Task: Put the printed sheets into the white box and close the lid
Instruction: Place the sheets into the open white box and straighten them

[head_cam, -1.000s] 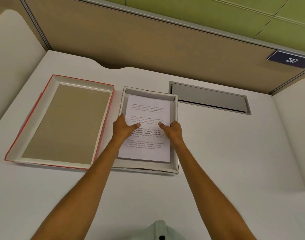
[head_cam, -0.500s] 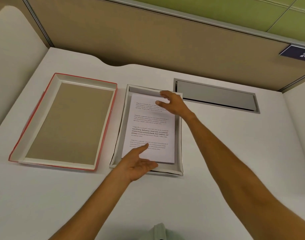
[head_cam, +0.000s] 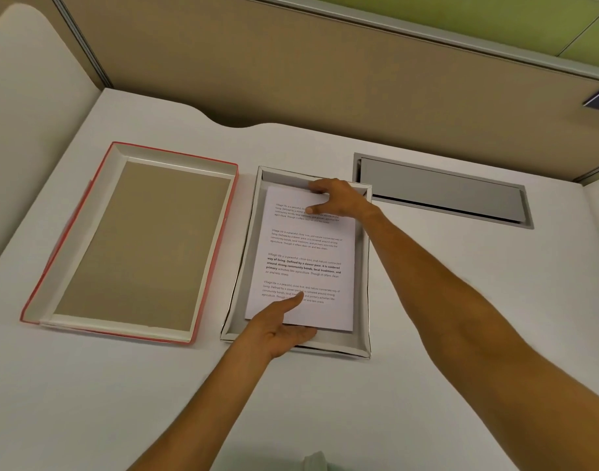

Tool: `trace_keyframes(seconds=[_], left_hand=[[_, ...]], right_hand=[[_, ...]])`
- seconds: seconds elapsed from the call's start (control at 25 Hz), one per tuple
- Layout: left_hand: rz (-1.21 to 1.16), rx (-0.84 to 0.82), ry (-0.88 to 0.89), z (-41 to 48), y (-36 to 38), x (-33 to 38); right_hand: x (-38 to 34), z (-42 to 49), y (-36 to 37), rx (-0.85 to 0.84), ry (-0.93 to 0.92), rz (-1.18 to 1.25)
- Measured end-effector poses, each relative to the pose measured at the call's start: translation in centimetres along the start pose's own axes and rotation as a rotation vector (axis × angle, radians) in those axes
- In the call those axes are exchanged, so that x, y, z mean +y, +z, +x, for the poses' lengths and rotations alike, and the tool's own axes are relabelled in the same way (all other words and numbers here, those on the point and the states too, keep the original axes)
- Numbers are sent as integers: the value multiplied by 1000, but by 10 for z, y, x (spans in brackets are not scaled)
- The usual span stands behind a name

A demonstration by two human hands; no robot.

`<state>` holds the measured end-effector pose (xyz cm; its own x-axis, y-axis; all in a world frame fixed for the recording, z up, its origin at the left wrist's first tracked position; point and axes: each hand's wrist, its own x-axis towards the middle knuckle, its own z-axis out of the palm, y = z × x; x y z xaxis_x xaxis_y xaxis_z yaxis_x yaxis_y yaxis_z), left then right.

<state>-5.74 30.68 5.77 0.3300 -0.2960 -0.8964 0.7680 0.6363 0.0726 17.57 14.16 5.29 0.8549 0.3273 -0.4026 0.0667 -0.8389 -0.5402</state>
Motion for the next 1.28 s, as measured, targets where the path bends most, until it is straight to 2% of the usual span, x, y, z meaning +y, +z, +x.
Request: trace_keyframes(seconds=[1.0,1.16,1.28], left_hand=[[-52,-29,-30,9,-10,4],[-4,-38,-45,0,-11,4],[69,-80,-53,-14,-16,12]], right_hand=[[-6,5,8,51,10,10],[-7,4,3,5,-3,-9],[-12,0,-1,40,-3,48]])
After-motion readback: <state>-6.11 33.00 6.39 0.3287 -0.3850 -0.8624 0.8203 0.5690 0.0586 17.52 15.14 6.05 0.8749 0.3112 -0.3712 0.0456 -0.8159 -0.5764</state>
